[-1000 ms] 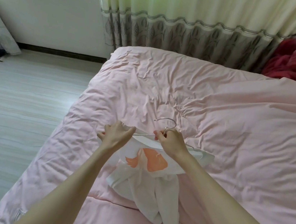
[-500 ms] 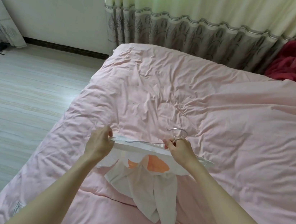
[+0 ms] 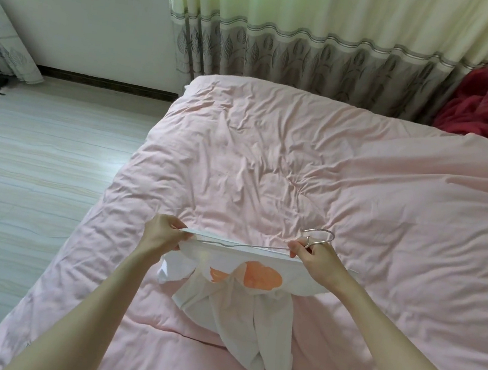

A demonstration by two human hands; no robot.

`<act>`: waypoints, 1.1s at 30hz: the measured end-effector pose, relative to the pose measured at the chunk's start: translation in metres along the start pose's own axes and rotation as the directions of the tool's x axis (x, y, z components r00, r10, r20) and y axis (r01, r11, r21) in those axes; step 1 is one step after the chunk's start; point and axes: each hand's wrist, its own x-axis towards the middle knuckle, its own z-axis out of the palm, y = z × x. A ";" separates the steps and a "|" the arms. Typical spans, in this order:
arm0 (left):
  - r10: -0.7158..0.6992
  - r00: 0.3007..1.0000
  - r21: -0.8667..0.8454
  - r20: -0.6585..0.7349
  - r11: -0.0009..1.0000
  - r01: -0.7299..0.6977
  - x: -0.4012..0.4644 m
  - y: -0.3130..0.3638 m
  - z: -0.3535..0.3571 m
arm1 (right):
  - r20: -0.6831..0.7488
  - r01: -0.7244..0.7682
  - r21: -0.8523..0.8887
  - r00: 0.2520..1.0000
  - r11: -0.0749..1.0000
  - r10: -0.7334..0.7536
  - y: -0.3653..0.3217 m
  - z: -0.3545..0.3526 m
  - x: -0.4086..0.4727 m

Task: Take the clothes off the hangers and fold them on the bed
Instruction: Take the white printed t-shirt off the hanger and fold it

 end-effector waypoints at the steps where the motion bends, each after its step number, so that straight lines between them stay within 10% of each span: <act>1: -0.053 0.997 -0.072 0.062 0.996 0.057 0.001 -0.001 0.000 | 0.010 -0.003 -0.001 1.000 1.000 0.003 0.002 0.000 0.001; 4: -0.178 0.960 -0.302 0.216 0.923 0.239 0.006 -0.008 -0.014 | -0.117 -0.013 0.276 0.992 0.961 0.047 0.016 -0.012 0.008; 9: -0.252 0.911 -0.362 0.327 0.857 0.367 0.014 -0.020 -0.035 | -0.105 -0.035 0.893 0.953 0.449 0.283 0.044 -0.055 0.017; 16: -0.094 0.932 -0.088 0.350 0.987 0.132 0.006 0.024 0.018 | 0.075 -0.186 0.906 0.955 0.380 0.289 0.010 -0.009 0.039; 28: -0.057 0.959 0.244 0.278 0.970 -0.014 0.042 0.022 0.057 | 0.032 0.037 0.980 0.939 -0.195 0.341 -0.004 -0.060 0.118; 33: -0.092 0.958 0.239 0.273 0.971 0.025 0.066 0.026 0.072 | -0.003 -0.092 0.978 0.889 0.185 0.457 0.034 -0.061 0.165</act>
